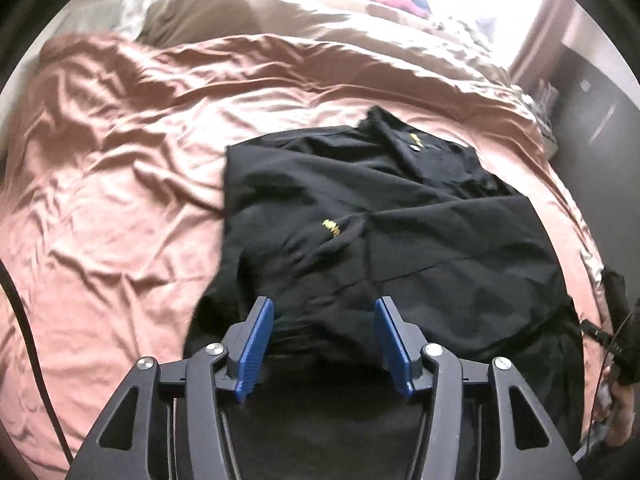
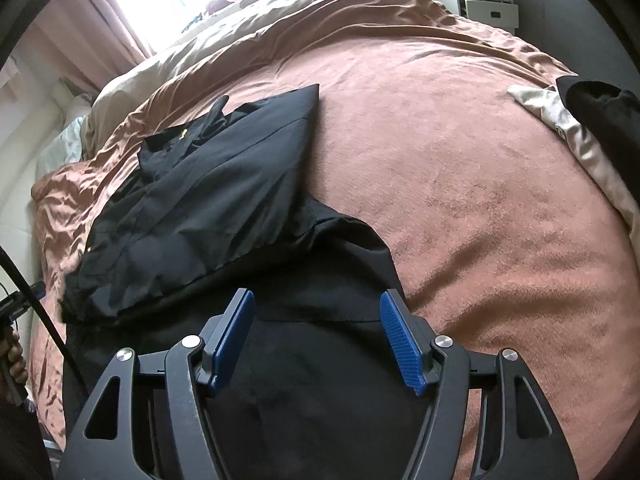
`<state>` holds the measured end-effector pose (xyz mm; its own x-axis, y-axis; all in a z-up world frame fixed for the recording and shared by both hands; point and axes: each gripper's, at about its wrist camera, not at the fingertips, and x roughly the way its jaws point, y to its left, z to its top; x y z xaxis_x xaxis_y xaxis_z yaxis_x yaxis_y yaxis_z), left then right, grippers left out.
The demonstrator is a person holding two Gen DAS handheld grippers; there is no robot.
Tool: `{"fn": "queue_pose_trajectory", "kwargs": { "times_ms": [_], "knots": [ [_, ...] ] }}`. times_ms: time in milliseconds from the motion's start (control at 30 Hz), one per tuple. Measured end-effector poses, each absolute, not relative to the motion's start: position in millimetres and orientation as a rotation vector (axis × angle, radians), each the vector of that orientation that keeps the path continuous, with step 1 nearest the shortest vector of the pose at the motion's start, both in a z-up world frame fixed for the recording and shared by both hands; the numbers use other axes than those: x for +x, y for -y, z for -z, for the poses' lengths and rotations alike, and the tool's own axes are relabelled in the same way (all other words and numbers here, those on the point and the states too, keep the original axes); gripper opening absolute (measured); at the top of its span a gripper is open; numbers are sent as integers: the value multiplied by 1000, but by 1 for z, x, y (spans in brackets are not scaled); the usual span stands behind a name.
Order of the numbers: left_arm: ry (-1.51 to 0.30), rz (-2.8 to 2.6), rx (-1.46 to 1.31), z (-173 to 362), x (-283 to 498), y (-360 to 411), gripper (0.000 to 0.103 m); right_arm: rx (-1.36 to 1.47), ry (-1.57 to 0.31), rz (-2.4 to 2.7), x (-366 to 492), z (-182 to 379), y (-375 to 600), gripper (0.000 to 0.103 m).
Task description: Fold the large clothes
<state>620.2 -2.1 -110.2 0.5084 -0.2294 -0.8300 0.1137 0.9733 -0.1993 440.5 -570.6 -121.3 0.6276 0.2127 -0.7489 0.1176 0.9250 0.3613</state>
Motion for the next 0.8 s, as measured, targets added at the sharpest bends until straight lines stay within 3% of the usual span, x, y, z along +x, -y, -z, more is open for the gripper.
{"fn": "queue_pose_trajectory", "kwargs": {
  "times_ms": [500,533,567,600,633,800],
  "knots": [
    [-1130,134,-57,182,657,2,55,334,-939,-33,456,129,563,64],
    [-1123,122,-30,185,658,5,53,325,-941,-30,458,130,562,64],
    [-1117,114,-15,186,658,7,39,314,-943,-24,459,130,561,64],
    [-1107,97,15,186,658,10,15,295,-948,-12,463,131,560,64],
    [-1101,77,50,184,659,12,7,279,-954,0,465,132,558,64],
    [-1043,79,123,164,663,19,4,188,-1001,67,486,136,546,64]
  ]
}}
